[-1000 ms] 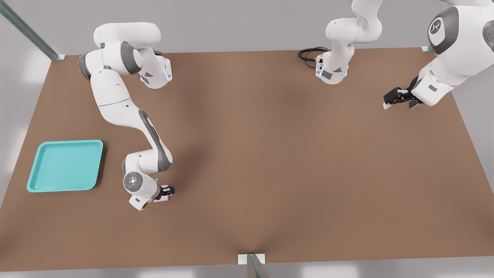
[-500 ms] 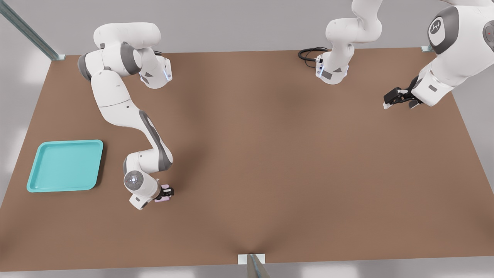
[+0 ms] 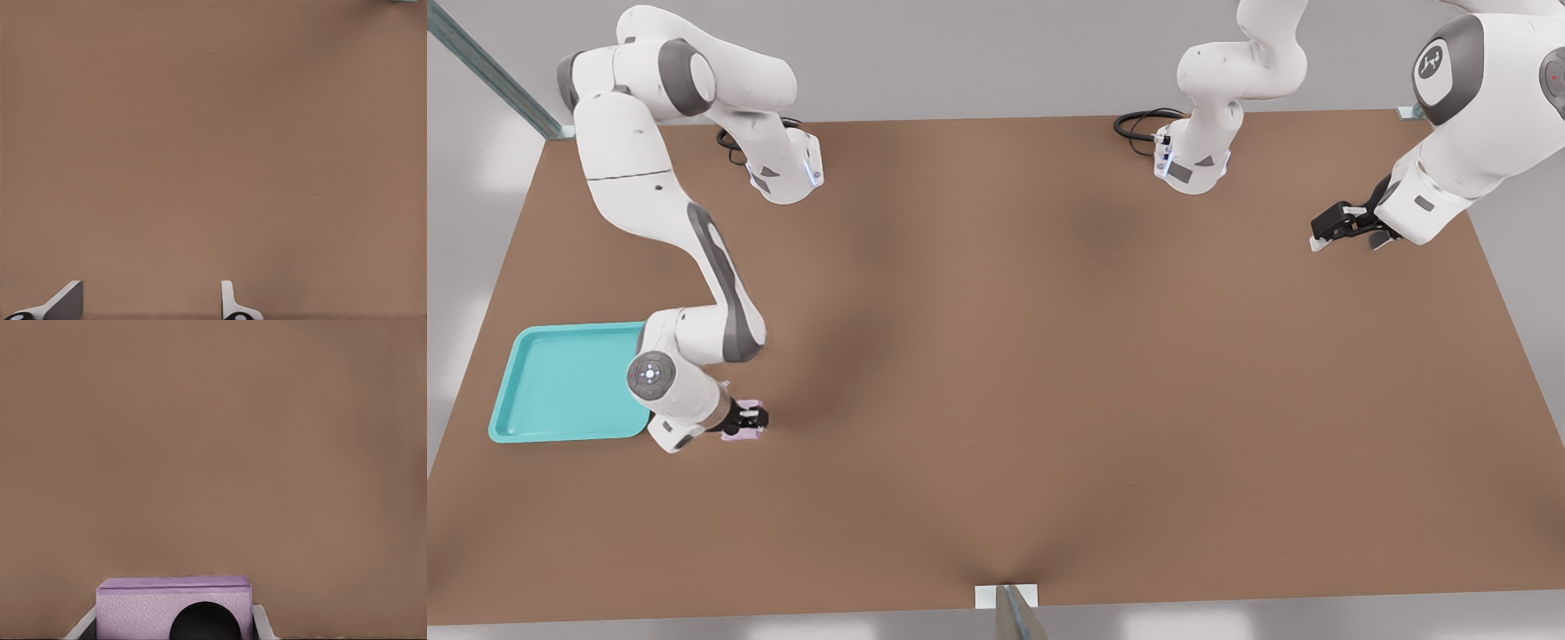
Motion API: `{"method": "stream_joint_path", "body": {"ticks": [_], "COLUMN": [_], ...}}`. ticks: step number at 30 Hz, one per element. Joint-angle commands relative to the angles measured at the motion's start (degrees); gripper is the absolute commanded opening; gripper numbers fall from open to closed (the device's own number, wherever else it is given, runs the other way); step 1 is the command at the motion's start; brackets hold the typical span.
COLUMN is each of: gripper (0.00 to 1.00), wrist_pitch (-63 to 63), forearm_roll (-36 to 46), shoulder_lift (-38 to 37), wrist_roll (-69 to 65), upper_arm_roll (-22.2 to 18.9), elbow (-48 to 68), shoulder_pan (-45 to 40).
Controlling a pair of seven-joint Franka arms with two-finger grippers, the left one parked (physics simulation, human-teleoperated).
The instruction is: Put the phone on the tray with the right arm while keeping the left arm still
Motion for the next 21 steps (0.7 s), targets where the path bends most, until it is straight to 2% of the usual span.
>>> {"method": "stream_joint_path", "body": {"ticks": [1, 3, 10, 13, 19, 20, 21], "gripper": [0.75, 0.75, 0.75, 0.75, 0.77, 0.79, 1.00], "wrist_pitch": [-1.5, -1.6, -1.7, -1.7, -1.1, -0.9, -0.9], "forearm_roll": [-0.3, -0.3, -0.2, -0.1, -0.3, -0.3, -0.2], "shoulder_lift": [-1.2, -1.2, 0.0, 0.9, 5.3, 5.7, 5.9], "wrist_roll": [-11.2, -17.0, -42.0, -47.6, -48.2, -48.2, -48.1], "upper_arm_roll": [0.0, 2.0, 2.0, 1.4, 1.4, 1.4, 1.4], "elbow": [-1.3, -1.8, 0.5, 1.1, 3.1, 3.2, 3.2], "shoulder_pan": [-3.1, -9.0, -25.5, -29.0, -30.5, -30.5, -30.5]}}
